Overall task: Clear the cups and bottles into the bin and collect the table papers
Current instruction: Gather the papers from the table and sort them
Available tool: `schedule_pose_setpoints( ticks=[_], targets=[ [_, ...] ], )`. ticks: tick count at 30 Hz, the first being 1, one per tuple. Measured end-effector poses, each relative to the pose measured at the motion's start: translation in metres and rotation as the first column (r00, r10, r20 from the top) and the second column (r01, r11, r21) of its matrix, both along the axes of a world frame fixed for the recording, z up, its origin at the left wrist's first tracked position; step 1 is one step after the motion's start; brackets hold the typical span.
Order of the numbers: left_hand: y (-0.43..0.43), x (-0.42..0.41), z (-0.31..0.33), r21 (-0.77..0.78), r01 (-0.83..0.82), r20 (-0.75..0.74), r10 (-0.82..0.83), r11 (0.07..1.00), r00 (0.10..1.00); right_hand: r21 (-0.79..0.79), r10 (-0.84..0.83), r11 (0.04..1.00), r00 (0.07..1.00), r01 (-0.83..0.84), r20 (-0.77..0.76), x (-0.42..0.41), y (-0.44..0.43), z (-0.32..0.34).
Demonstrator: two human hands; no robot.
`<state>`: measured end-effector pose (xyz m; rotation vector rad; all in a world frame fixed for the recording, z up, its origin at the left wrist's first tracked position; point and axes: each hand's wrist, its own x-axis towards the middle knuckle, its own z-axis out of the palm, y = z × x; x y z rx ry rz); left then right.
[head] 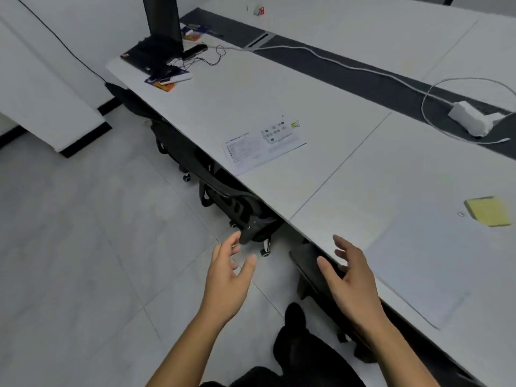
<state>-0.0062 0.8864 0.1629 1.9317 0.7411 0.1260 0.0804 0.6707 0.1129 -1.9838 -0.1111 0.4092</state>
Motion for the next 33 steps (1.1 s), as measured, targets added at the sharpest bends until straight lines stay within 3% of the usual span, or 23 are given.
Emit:
schedule_pose_setpoints(
  ticks=[4,9,15,20,23,26,29,33],
  targets=[
    [0.066,0.093,0.011,0.097,0.106,-0.014,-0.105,0.990,0.994,-0.087,0.063,0.995,0.997,-0.058,0.049,0.080,0.062,-0.001],
    [0.120,0.201,-0.006,0.085,0.246,-0.098,-0.238,0.965,0.966,-0.182,0.081,0.980,0.996,-0.075,0.026,0.150,0.110,-0.022],
    [0.194,0.358,-0.103,0.188,0.552,-0.419,-0.442,0.812,0.793,-0.390,-0.062,0.921,0.981,-0.015,-0.182,0.192,0.138,-0.093],
    [0.241,0.464,-0.160,0.322,0.727,-0.664,-0.403,0.606,0.630,-0.690,-0.053,0.722,0.989,-0.058,-0.137,0.202,0.155,-0.145],
    [0.260,0.495,-0.179,0.268,0.730,-0.727,-0.365,0.629,0.582,-0.753,-0.082,0.652,0.980,-0.083,-0.180,0.197,0.169,-0.162],
    [0.258,0.499,-0.190,0.260,0.748,-0.754,-0.356,0.611,0.553,-0.754,-0.098,0.649,0.971,-0.104,-0.219,0.196,0.169,-0.168],
    [0.238,0.491,-0.192,0.306,0.782,-0.752,-0.366,0.542,0.548,-0.740,-0.093,0.663,0.969,-0.111,-0.229,0.197,0.169,-0.166],
    [0.202,0.485,-0.195,0.325,0.755,-0.735,-0.349,0.570,0.581,-0.748,-0.097,0.656,0.971,-0.101,-0.217,0.198,0.171,-0.164]
  ],
)
